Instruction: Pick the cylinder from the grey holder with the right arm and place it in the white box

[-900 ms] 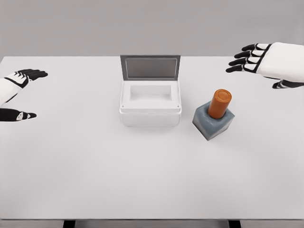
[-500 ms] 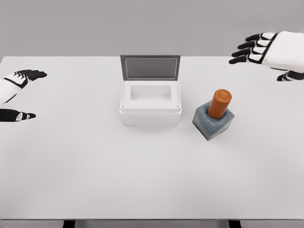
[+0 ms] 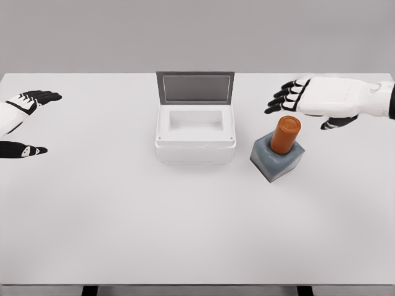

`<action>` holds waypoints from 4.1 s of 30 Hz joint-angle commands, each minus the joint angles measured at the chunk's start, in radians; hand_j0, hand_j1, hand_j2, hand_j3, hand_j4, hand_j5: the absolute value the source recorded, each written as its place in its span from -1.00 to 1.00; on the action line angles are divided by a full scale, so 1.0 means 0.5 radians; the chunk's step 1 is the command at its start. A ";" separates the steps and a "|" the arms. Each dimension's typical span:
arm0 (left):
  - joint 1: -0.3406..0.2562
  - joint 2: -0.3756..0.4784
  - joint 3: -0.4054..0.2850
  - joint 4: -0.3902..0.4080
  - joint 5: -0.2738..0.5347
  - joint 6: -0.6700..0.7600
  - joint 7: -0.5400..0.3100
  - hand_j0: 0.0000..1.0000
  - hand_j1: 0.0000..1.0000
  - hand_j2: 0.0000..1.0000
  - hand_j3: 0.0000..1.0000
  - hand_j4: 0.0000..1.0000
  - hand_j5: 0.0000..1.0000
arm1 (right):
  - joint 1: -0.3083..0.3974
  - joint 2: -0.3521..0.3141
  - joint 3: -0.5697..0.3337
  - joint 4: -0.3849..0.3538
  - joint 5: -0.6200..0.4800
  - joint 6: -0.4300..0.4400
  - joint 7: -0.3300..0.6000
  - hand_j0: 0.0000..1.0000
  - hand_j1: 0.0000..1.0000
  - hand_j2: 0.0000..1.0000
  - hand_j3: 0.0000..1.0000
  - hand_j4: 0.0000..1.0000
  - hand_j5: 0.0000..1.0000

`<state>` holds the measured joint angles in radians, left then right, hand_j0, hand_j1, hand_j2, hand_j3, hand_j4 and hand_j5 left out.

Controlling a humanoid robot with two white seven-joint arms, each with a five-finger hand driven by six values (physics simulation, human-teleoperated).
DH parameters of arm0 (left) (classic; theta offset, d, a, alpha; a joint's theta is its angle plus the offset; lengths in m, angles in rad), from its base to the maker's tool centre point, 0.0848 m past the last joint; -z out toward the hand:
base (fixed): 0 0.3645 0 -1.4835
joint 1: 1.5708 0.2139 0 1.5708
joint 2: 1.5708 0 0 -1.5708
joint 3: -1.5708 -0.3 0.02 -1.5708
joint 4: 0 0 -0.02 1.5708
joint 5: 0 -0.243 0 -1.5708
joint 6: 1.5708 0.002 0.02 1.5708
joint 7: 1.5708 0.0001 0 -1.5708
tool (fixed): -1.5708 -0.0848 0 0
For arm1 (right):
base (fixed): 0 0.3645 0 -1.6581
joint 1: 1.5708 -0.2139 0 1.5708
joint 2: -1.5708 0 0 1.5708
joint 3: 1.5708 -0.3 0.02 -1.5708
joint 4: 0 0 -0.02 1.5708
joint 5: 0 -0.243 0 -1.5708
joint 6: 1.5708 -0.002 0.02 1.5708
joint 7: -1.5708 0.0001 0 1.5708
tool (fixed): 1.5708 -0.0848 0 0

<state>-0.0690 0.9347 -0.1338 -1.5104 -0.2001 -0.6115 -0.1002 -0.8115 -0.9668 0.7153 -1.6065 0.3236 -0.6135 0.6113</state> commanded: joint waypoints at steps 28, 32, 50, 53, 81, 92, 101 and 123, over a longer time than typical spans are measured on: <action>0.034 -0.004 -0.082 -0.078 -0.014 0.001 -0.002 1.00 1.00 1.00 1.00 1.00 1.00 | -0.025 0.044 0.137 -0.082 0.040 0.005 -0.001 0.76 0.76 0.76 0.76 0.76 0.76; 0.034 -0.004 -0.085 -0.078 -0.020 0.001 -0.002 1.00 1.00 1.00 1.00 1.00 1.00 | -0.025 0.035 0.183 -0.082 0.022 0.005 -0.001 -0.29 -0.29 -0.29 -0.29 -0.29 -0.29; 0.074 -0.004 -0.091 -0.078 -0.026 0.001 0.007 1.00 1.00 1.00 1.00 1.00 1.00 | -0.193 0.289 0.014 0.077 0.015 0.005 -0.001 -0.78 -0.78 -0.78 -0.78 -0.78 -0.78; 0.074 -0.004 -0.091 -0.075 -0.026 0.001 0.007 1.00 1.00 1.00 1.00 1.00 1.00 | -0.261 0.390 0.057 0.148 0.019 0.005 -0.001 -0.79 -0.79 -0.79 -0.79 -0.79 -0.79; 0.074 -0.004 -0.091 -0.075 -0.026 0.001 0.007 1.00 1.00 1.00 1.00 1.00 1.00 | -0.482 0.743 0.386 0.486 0.080 0.005 -0.001 -0.80 -0.80 -0.80 -0.80 -0.80 -0.80; 0.074 -0.004 -0.091 -0.075 -0.026 0.001 0.010 1.00 1.00 1.00 1.00 1.00 1.00 | -0.488 0.743 0.389 0.467 0.080 0.005 -0.001 -0.78 -0.78 -0.78 -0.78 -0.78 -0.78; 0.074 -0.004 -0.091 -0.075 -0.026 0.001 0.007 1.00 1.00 1.00 1.00 1.00 1.00 | -0.488 0.762 0.389 0.467 0.083 0.005 -0.001 -0.77 -0.77 -0.77 -0.77 -0.77 -0.77; 0.074 -0.004 -0.091 -0.078 -0.026 0.001 0.010 1.00 1.00 1.00 1.00 1.00 1.00 | -0.500 0.719 0.251 0.139 0.212 0.005 -0.001 1.00 1.00 1.00 1.00 1.00 1.00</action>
<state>-0.0322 0.9312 -0.1796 -1.5482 -0.2199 -0.6114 -0.0961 -1.0584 -0.5990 0.8729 -1.4880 0.4332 -0.6143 0.6115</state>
